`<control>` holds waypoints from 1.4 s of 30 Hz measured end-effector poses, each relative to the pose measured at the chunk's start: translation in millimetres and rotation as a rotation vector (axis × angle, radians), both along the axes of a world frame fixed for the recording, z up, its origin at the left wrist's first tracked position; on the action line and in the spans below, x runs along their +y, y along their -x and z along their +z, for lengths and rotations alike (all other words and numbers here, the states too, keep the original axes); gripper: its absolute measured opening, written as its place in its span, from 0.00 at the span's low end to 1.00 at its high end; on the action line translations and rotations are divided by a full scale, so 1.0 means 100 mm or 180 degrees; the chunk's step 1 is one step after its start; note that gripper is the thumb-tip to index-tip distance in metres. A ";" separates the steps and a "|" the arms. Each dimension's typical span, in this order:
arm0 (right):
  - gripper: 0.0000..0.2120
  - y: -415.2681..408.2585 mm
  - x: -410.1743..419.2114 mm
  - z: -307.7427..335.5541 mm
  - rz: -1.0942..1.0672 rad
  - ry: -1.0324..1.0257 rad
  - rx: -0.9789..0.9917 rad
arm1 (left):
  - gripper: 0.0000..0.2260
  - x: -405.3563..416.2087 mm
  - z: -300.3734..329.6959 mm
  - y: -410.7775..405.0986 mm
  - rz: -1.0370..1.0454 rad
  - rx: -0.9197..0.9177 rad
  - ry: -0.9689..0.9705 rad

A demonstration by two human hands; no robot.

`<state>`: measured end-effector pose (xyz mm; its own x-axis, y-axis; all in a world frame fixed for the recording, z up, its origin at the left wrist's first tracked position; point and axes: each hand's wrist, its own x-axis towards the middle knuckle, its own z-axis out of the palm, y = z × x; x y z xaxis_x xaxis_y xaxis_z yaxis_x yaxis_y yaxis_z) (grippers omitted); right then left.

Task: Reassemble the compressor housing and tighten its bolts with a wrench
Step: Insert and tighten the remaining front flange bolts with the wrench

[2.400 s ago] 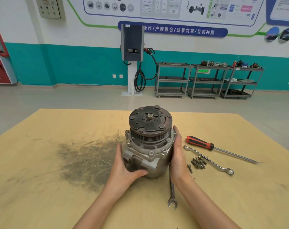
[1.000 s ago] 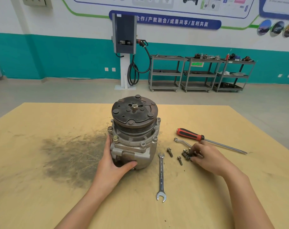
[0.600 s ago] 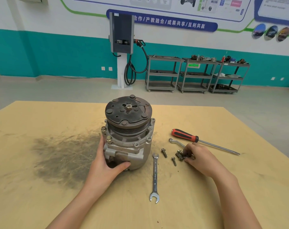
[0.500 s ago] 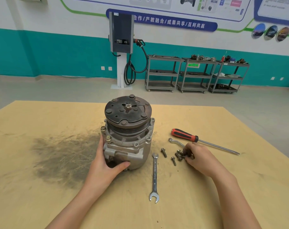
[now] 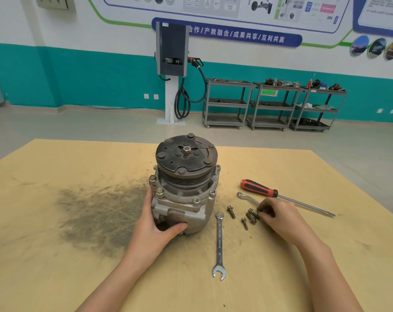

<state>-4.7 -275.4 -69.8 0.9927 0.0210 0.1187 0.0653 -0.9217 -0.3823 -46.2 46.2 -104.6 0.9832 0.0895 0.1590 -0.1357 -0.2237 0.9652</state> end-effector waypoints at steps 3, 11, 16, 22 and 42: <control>0.07 0.05 -0.09 0.06 -0.0111 -0.0010 0.0224 | 0.55 -0.01 0.01 0.01 0.0009 0.0017 -0.0012; 0.08 0.13 -0.23 0.12 -0.0313 -0.0069 0.0815 | 0.54 -0.01 0.03 0.03 0.0023 0.0046 -0.0038; 0.08 0.11 -0.21 0.09 -0.0451 0.0197 0.0819 | 0.53 -0.01 0.02 0.02 0.0043 0.0058 -0.0069; 0.07 0.11 -0.14 0.10 -0.0484 0.0303 0.0783 | 0.53 -0.01 0.00 0.01 0.0041 0.0078 -0.0068; 0.06 0.07 0.01 0.06 -0.0147 0.0377 0.0468 | 0.54 0.01 -0.09 -0.06 0.0046 0.0013 0.0053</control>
